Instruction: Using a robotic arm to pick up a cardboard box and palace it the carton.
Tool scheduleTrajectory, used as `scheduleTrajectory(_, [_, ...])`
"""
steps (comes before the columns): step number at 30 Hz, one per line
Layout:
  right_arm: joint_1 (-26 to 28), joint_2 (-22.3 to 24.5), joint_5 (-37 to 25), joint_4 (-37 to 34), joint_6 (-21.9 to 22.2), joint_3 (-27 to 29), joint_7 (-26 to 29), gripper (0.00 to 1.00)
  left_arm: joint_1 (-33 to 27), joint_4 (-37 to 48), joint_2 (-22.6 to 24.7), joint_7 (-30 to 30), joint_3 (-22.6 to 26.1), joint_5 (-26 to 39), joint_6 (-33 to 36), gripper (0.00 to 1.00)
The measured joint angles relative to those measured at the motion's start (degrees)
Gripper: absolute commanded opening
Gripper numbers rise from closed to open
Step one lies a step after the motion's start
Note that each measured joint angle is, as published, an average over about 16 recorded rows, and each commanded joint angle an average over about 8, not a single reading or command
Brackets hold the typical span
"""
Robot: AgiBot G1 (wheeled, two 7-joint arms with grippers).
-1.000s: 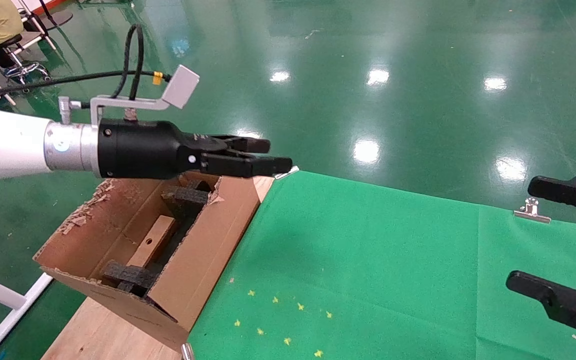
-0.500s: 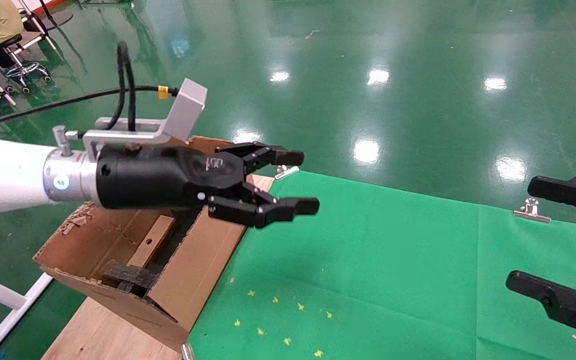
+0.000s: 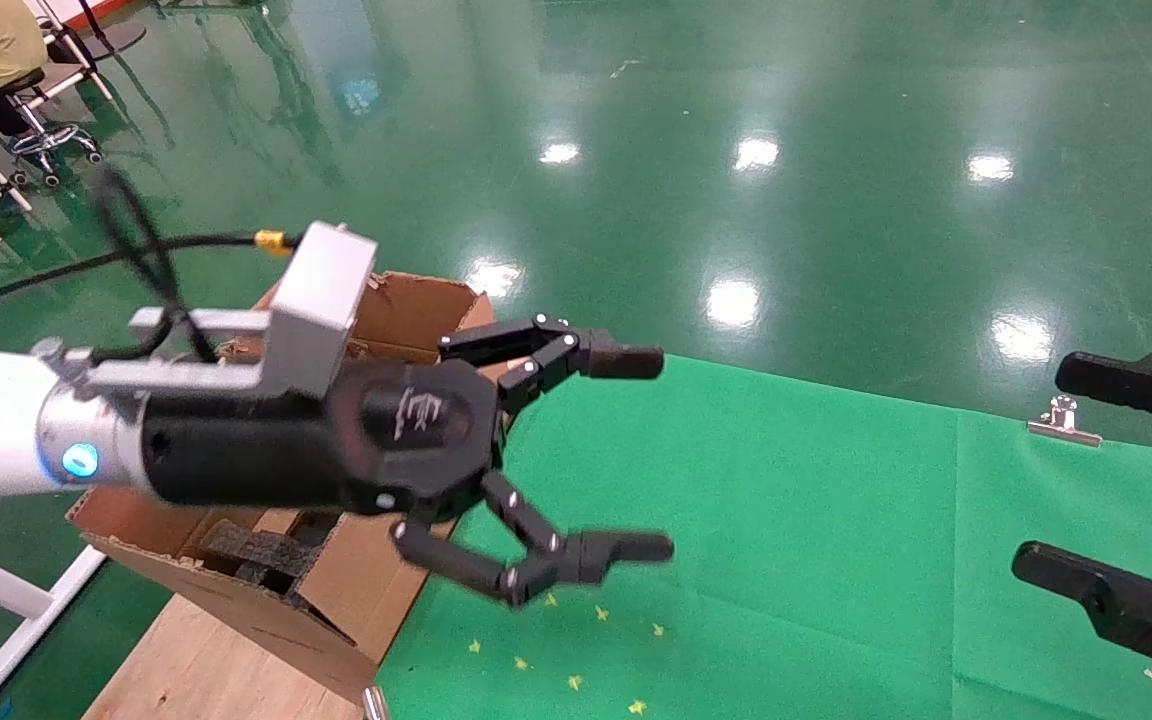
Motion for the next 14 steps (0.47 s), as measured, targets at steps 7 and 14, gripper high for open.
scheduleTrajectory(7, [0.0,0.0,0.0,0.0,0.0,0.0,0.0,1.0,3.5,-3.7,-0.3,2.6,-2.8,-1.9,0.2,1.0])
scheduleTrajectory(14, [0.0,0.0,0.0,0.0,0.0,0.0,0.0,1.0,4.5,-4.8,-0.4,3.3,-3.7,-2.5,0.3,1.0])
